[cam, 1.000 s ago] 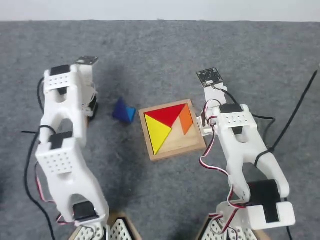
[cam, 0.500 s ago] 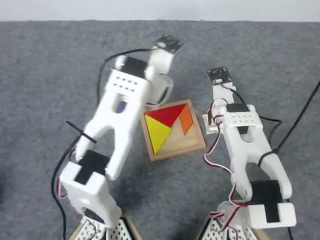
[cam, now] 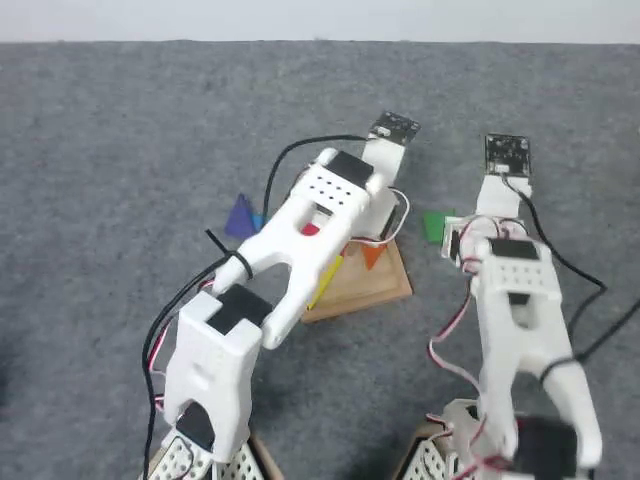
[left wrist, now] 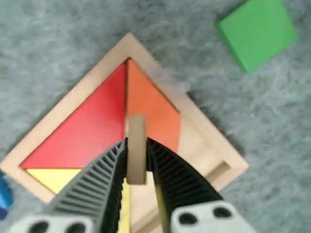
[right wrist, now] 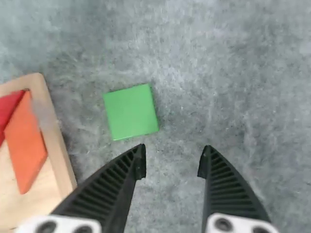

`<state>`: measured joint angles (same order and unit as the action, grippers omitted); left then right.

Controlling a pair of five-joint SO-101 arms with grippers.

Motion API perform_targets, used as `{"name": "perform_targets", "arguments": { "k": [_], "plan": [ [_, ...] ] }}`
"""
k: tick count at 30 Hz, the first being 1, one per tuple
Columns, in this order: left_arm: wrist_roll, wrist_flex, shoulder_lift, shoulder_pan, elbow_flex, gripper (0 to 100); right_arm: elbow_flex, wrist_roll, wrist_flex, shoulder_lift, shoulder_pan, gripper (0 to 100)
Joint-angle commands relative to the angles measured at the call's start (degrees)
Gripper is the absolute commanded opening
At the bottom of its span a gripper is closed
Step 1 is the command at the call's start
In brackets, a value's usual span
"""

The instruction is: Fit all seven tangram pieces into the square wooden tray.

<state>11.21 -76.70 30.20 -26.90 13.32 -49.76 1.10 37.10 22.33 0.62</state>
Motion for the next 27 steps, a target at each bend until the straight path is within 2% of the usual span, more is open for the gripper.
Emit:
{"name": "perform_targets", "arguments": {
  "k": [1,7,12,19,27],
  "plan": [
    [1.23,2.37,-0.18,-0.53,0.57,1,-0.97,0.88,-1.80,5.93,0.66,19.4],
    [1.23,4.22,4.40,-0.44,0.66,1,-0.53,0.53,-1.89,4.35,-0.66,19.4],
    [0.00,3.96,5.19,0.62,1.98,11,-0.35,-0.53,-1.89,3.47,-1.10,19.4],
    [-2.46,-0.53,5.45,3.52,6.99,10,-0.35,-1.05,-1.89,3.47,-1.19,19.4],
    [-4.48,-1.14,5.19,6.51,6.90,10,-0.35,-1.14,-1.89,3.38,-2.77,19.4]
  ]
}}
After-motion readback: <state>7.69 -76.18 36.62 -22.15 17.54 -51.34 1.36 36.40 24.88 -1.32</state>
